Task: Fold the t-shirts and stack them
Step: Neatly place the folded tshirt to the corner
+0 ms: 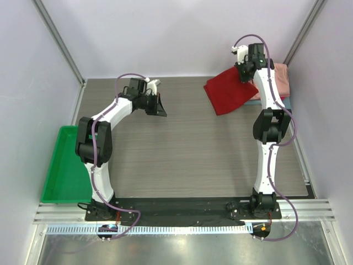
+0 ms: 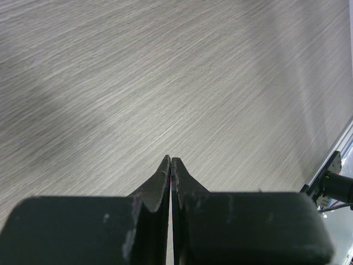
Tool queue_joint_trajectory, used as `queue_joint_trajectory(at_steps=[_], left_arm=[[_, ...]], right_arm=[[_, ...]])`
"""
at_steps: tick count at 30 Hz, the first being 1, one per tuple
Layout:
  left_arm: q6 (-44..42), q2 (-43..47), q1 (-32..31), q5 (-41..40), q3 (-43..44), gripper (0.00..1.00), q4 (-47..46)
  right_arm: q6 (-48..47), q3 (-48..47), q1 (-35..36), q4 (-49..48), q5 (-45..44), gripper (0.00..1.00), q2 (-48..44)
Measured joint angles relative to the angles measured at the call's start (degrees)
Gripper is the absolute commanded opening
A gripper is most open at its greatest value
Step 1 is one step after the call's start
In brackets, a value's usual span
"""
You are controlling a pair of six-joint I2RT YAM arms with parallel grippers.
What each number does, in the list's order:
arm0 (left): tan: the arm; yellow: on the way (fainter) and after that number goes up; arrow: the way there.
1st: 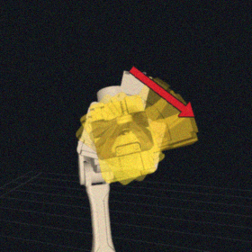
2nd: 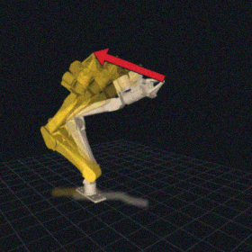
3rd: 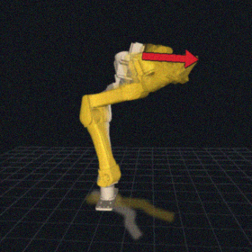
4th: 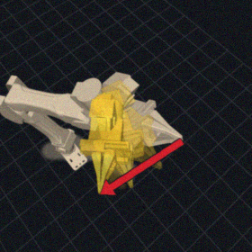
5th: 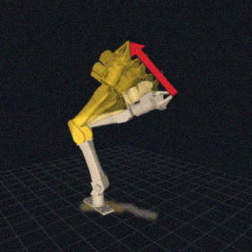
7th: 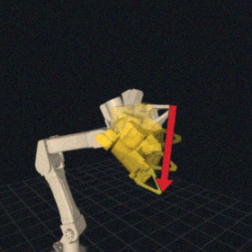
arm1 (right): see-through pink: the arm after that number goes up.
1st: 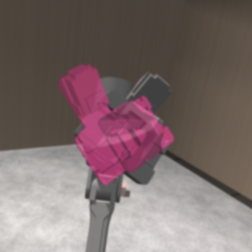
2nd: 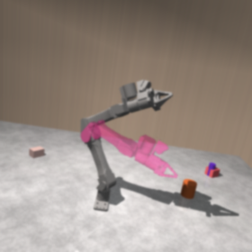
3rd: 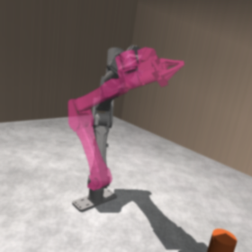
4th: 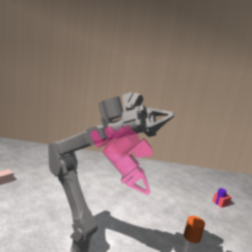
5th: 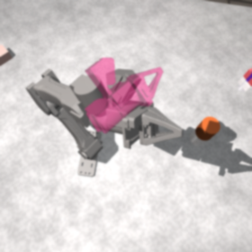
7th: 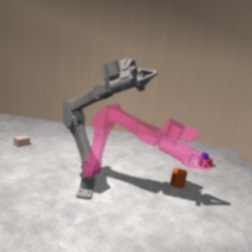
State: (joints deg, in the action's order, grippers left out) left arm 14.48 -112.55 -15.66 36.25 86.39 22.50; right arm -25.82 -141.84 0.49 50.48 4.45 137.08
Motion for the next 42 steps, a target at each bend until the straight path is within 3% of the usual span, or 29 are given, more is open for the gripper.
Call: queue_joint_trajectory(at_steps=[10, 24, 32, 34, 35, 38, 40, 42], left_arm=[[-0.1, 0.0, -0.9, 0.0, 0.0, 0.0, 0.0], [-0.1, 0.0, -2.0, 0.0, 0.0, 0.01, 0.0], [-1.0, 0.0, -2.9, -0.4, 0.1, 0.0, 0.2], [-1.8, 0.0, -3.6, -0.8, 0.1, 0.0, 0.4], [-2.1, 0.0, -4.0, -1.1, 0.2, 0.0, 0.5], [-3.1, 0.0, -4.9, -1.8, 0.5, 0.0, 1.0], [-3.5, 0.0, -5.3, -2.6, 0.8, 0.03, 1.4], [-4.2, 0.0, -5.5, -3.9, 1.0, 0.16, 1.8]], right_arm=[[-2.7, -4.7, -1.9, -0.8, -2.4, 0.01, -0.1], [1.7, -8.7, -14.4, -8.0, -2.4, 0.01, -1.4], [2.7, -11.4, -18.6, -15.6, -5.3, 0.01, 3.7], [3.0, -11.4, -18.6, -16.6, -6.8, 0.17, 5.6], [3.5, -11.4, -18.5, -16.7, -7.6, 0.4, 6.6], [3.7, -11.3, -18.0, -17.0, -10.8, 0.62, 8.8], [3.3, -10.9, -17.5, -17.0, -12.6, 0.69, 8.9], [2.9, -9.6, -17.1, -18.6, -13.7, 0.76, 7.9]])
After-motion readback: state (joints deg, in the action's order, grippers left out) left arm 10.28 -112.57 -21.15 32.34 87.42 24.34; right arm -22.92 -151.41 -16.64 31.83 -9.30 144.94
